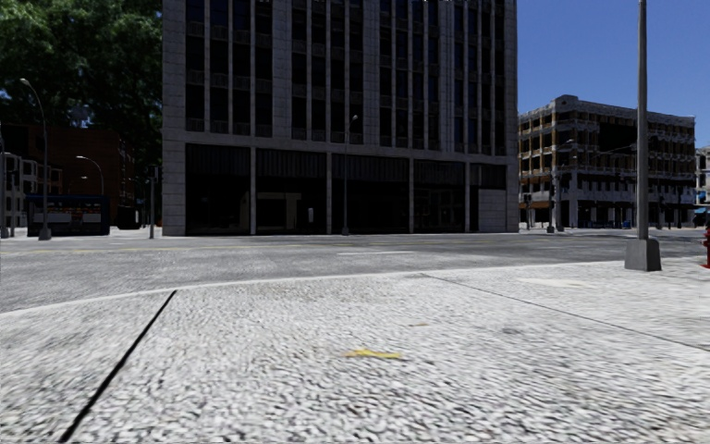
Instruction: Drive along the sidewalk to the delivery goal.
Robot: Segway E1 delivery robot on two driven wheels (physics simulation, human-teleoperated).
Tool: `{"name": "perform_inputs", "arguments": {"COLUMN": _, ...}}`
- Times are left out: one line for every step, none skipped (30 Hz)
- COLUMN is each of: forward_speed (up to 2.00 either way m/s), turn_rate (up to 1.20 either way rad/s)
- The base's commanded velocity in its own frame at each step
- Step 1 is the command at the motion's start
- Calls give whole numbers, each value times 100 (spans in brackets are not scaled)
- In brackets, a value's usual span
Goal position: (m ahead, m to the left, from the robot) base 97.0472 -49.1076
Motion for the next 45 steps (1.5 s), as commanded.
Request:
{"name": "perform_inputs", "arguments": {"forward_speed": 124, "turn_rate": -71}}
{"name": "perform_inputs", "arguments": {"forward_speed": 125, "turn_rate": -71}}
{"name": "perform_inputs", "arguments": {"forward_speed": 126, "turn_rate": -71}}
{"name": "perform_inputs", "arguments": {"forward_speed": 126, "turn_rate": -71}}
{"name": "perform_inputs", "arguments": {"forward_speed": 126, "turn_rate": -71}}
{"name": "perform_inputs", "arguments": {"forward_speed": 127, "turn_rate": -69}}
{"name": "perform_inputs", "arguments": {"forward_speed": 128, "turn_rate": -56}}
{"name": "perform_inputs", "arguments": {"forward_speed": 130, "turn_rate": -33}}
{"name": "perform_inputs", "arguments": {"forward_speed": 130, "turn_rate": -33}}
{"name": "perform_inputs", "arguments": {"forward_speed": 140, "turn_rate": -20}}
{"name": "perform_inputs", "arguments": {"forward_speed": 150, "turn_rate": -16}}
{"name": "perform_inputs", "arguments": {"forward_speed": 152, "turn_rate": -15}}
{"name": "perform_inputs", "arguments": {"forward_speed": 152, "turn_rate": -15}}
{"name": "perform_inputs", "arguments": {"forward_speed": 153, "turn_rate": -18}}
{"name": "perform_inputs", "arguments": {"forward_speed": 153, "turn_rate": -27}}
{"name": "perform_inputs", "arguments": {"forward_speed": 153, "turn_rate": -39}}
{"name": "perform_inputs", "arguments": {"forward_speed": 153, "turn_rate": -46}}
{"name": "perform_inputs", "arguments": {"forward_speed": 153, "turn_rate": -46}}
{"name": "perform_inputs", "arguments": {"forward_speed": 153, "turn_rate": -47}}
{"name": "perform_inputs", "arguments": {"forward_speed": 153, "turn_rate": -47}}
{"name": "perform_inputs", "arguments": {"forward_speed": 153, "turn_rate": -46}}
{"name": "perform_inputs", "arguments": {"forward_speed": 153, "turn_rate": -44}}
{"name": "perform_inputs", "arguments": {"forward_speed": 153, "turn_rate": -44}}
{"name": "perform_inputs", "arguments": {"forward_speed": 153, "turn_rate": -44}}
{"name": "perform_inputs", "arguments": {"forward_speed": 153, "turn_rate": -52}}
{"name": "perform_inputs", "arguments": {"forward_speed": 153, "turn_rate": -66}}
{"name": "perform_inputs", "arguments": {"forward_speed": 153, "turn_rate": -66}}
{"name": "perform_inputs", "arguments": {"forward_speed": 153, "turn_rate": -74}}
{"name": "perform_inputs", "arguments": {"forward_speed": 153, "turn_rate": -75}}
{"name": "perform_inputs", "arguments": {"forward_speed": 153, "turn_rate": -76}}
{"name": "perform_inputs", "arguments": {"forward_speed": 153, "turn_rate": -76}}
{"name": "perform_inputs", "arguments": {"forward_speed": 153, "turn_rate": -76}}
{"name": "perform_inputs", "arguments": {"forward_speed": 153, "turn_rate": -76}}
{"name": "perform_inputs", "arguments": {"forward_speed": 153, "turn_rate": -76}}
{"name": "perform_inputs", "arguments": {"forward_speed": 153, "turn_rate": -76}}
{"name": "perform_inputs", "arguments": {"forward_speed": 153, "turn_rate": -76}}
{"name": "perform_inputs", "arguments": {"forward_speed": 153, "turn_rate": -76}}
{"name": "perform_inputs", "arguments": {"forward_speed": 153, "turn_rate": -76}}
{"name": "perform_inputs", "arguments": {"forward_speed": 153, "turn_rate": -76}}
{"name": "perform_inputs", "arguments": {"forward_speed": 153, "turn_rate": -76}}
{"name": "perform_inputs", "arguments": {"forward_speed": 153, "turn_rate": -76}}
{"name": "perform_inputs", "arguments": {"forward_speed": 153, "turn_rate": -76}}
{"name": "perform_inputs", "arguments": {"forward_speed": 153, "turn_rate": -76}}
{"name": "perform_inputs", "arguments": {"forward_speed": 154, "turn_rate": -76}}
{"name": "perform_inputs", "arguments": {"forward_speed": 154, "turn_rate": -76}}
